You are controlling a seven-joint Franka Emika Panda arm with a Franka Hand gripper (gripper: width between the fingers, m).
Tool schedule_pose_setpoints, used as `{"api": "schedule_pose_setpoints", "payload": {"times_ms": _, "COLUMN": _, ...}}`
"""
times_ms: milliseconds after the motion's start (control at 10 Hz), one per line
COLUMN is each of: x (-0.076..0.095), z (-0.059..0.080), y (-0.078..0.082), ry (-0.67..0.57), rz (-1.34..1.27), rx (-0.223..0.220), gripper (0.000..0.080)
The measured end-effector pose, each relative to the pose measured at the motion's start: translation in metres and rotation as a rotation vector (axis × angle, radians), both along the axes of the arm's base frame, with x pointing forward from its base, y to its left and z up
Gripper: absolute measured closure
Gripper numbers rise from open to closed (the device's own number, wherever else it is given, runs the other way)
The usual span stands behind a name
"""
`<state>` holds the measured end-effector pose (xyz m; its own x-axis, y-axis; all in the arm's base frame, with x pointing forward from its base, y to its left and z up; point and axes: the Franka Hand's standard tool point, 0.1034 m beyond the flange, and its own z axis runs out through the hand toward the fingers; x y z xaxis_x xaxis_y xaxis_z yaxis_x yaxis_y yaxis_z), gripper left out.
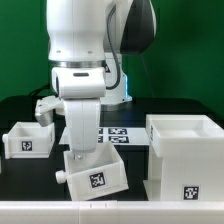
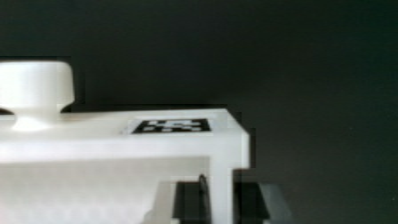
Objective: Assemble drawer
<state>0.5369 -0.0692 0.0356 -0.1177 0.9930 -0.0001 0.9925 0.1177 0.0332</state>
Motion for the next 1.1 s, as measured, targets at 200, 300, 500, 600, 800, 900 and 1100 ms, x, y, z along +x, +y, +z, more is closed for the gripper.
{"api": "schedule_pose_setpoints", "payload": {"times_ms": 200, "x": 0.004, "z": 0.001, "y": 0.002, "ry": -0.037, "rz": -0.059, "rx": -0.003, "gripper": 0.0761}}
{"api": "schedule_pose_setpoints", "payload": {"times_ms": 300, "x": 0.005, "z": 0.0, "y": 0.009, "ry": -0.058, "rz": -0.1, "rx": -0.006, "gripper": 0.0761}}
{"api": "schedule_pose_setpoints", "payload": {"times_ms": 500, "x": -0.002, "z": -0.01, "y": 0.012, "ry": -0.063, "rz": -0.106, "rx": -0.004, "gripper": 0.0761}}
{"api": "schedule_pose_setpoints", "payload": {"times_ms": 600, "x": -0.002, "z": -0.009, "y": 0.011, "ry": -0.063, "rz": -0.11, "rx": -0.003, "gripper": 0.0761}}
{"api": "schedule_pose_setpoints", "payload": {"times_ms": 800, "x": -0.003, "z": -0.01, "y": 0.005, "ry": -0.062, "rz": -0.109, "rx": -0.004, "gripper": 0.0761}}
{"api": "schedule_pose_setpoints", "payload": {"times_ms": 900, "x": -0.003, "z": -0.01, "y": 0.005, "ry": -0.062, "rz": -0.114, "rx": -0.004, "gripper": 0.0761}}
{"api": "schedule_pose_setpoints", "payload": {"times_ms": 1100, "x": -0.005, "z": -0.01, "y": -0.008, "ry": -0.06, "rz": -0.076, "rx": -0.001, "gripper": 0.0761}}
